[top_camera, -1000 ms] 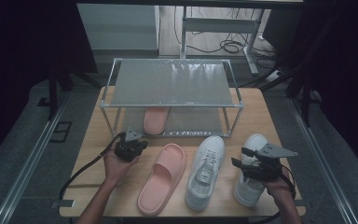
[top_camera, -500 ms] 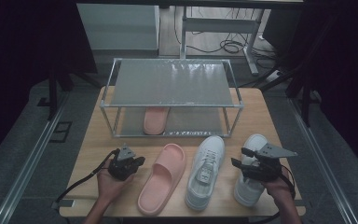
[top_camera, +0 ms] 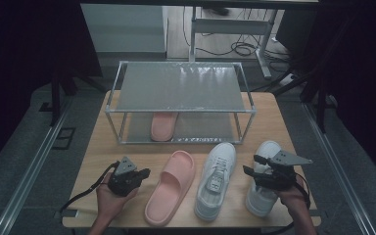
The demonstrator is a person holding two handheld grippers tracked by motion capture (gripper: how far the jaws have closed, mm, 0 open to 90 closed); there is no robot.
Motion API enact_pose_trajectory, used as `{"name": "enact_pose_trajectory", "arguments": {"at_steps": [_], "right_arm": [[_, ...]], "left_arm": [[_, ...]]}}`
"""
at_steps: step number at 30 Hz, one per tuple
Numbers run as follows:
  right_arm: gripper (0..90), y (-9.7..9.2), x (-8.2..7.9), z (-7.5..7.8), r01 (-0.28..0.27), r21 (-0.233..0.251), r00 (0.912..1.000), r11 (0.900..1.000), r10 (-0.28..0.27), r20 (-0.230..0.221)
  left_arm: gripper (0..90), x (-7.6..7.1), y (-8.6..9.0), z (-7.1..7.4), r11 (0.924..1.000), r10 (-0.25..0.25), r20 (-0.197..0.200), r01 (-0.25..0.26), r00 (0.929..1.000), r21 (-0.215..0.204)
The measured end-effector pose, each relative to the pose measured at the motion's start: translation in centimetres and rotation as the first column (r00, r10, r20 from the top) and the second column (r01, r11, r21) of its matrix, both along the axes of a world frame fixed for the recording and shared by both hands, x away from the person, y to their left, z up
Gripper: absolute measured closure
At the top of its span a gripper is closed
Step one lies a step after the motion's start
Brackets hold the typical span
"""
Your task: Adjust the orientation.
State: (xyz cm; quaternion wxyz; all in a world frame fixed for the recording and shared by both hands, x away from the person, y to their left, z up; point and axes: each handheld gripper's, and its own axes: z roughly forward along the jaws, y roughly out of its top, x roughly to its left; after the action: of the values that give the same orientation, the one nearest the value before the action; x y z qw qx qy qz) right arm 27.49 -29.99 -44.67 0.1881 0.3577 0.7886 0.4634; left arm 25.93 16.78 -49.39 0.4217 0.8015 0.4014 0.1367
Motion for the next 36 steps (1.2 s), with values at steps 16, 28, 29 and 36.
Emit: {"name": "enact_pose_trajectory", "arguments": {"at_steps": [16, 28, 29, 36], "right_arm": [[39.8, -0.1, 0.0, -0.1, 0.005, -0.001, 1.0000, 1.0000, -0.005, -0.002], [39.8, 0.0, 0.0, 0.0, 0.002, 0.002, 1.0000, 1.0000, -0.002, -0.004], [39.8, 0.0, 0.0, 0.0, 0.002, 0.002, 1.0000, 1.0000, -0.002, -0.004], [39.8, 0.0, 0.0, -0.1, 0.002, 0.001, 1.0000, 1.0000, -0.002, -0.003]], "left_arm": [[87.9, -1.5, -1.2, 0.9, 0.9948, -0.064, -0.027, 0.062, 0.9976, -0.080], [88.2, -3.5, -6.0, 1.0, 0.9779, -0.207, -0.045, 0.205, 0.9773, -0.039], [88.1, -3.6, -6.4, 0.8, 0.9756, -0.218, -0.053, 0.217, 0.9744, -0.035], [88.2, -3.6, -8.0, -0.6, 0.9628, -0.270, -0.117, 0.269, 0.9558, -0.022]]}}
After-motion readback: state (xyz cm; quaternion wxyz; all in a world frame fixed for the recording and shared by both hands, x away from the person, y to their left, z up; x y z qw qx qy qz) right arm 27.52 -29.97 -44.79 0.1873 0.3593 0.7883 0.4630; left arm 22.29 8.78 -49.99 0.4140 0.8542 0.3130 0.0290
